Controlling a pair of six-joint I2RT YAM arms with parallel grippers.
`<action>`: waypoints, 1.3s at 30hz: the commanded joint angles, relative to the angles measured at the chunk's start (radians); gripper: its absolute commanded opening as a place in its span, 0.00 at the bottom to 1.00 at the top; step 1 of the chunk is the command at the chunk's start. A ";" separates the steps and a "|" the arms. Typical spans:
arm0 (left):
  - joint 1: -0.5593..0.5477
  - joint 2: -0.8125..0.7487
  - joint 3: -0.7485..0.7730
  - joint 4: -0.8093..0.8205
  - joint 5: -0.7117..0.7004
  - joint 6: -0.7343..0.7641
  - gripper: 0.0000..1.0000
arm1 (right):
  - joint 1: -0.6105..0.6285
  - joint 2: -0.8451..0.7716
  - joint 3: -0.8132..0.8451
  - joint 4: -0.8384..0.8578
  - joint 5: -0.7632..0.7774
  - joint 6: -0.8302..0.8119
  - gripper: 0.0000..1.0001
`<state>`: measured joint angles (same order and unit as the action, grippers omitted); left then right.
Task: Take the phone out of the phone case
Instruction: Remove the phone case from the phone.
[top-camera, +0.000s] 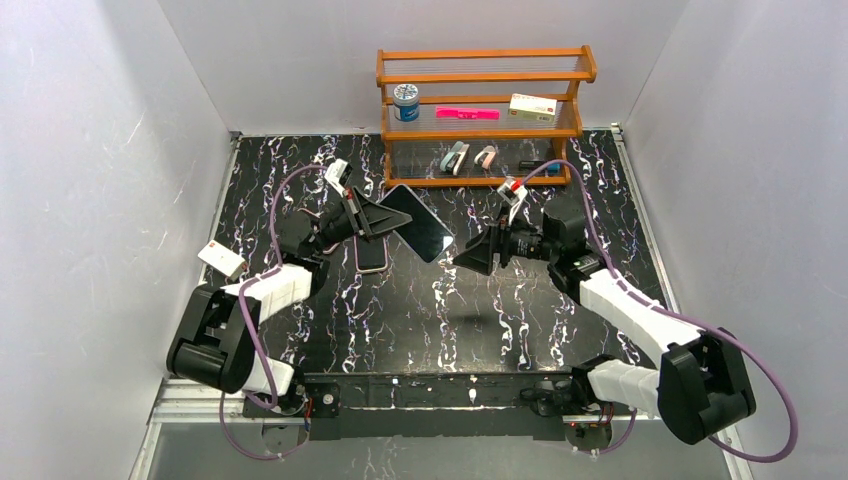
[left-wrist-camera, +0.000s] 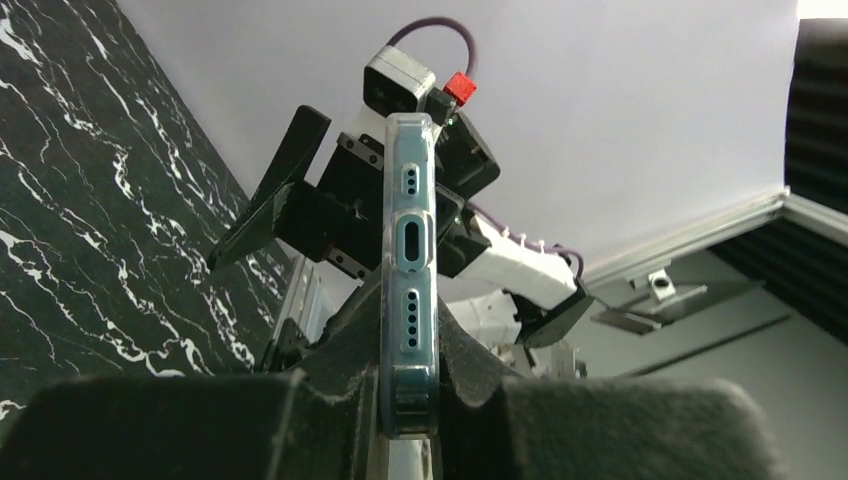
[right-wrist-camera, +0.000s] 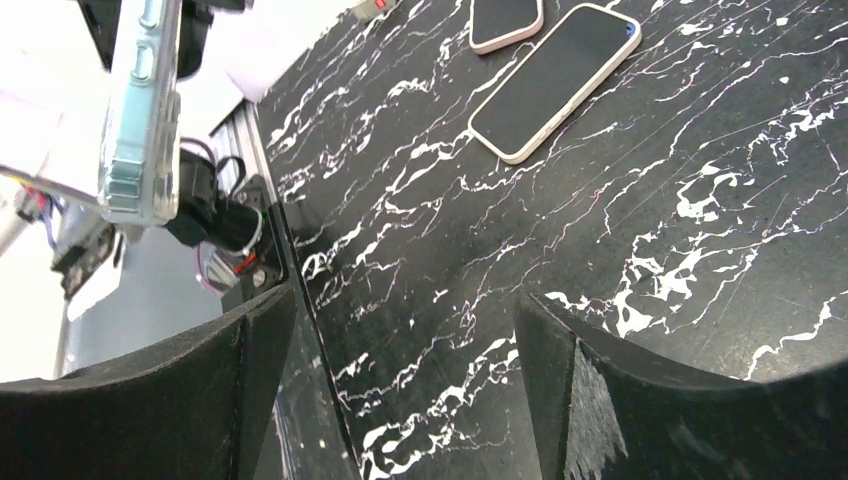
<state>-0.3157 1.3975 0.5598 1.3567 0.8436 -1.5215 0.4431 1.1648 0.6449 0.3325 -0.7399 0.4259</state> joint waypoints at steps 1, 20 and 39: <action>0.019 0.001 0.093 -0.018 0.173 0.056 0.00 | 0.003 -0.040 0.079 -0.123 -0.064 -0.138 0.87; 0.053 -0.101 0.333 -1.026 0.148 0.800 0.00 | 0.003 0.034 0.227 -0.256 -0.238 -0.272 0.86; 0.042 -0.174 0.362 -0.999 0.309 0.827 0.00 | 0.080 0.290 0.463 -0.480 -0.494 -0.580 0.75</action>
<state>-0.2661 1.2682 0.8688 0.3294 1.0828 -0.7082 0.4950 1.4235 1.0267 -0.0498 -1.1633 -0.0372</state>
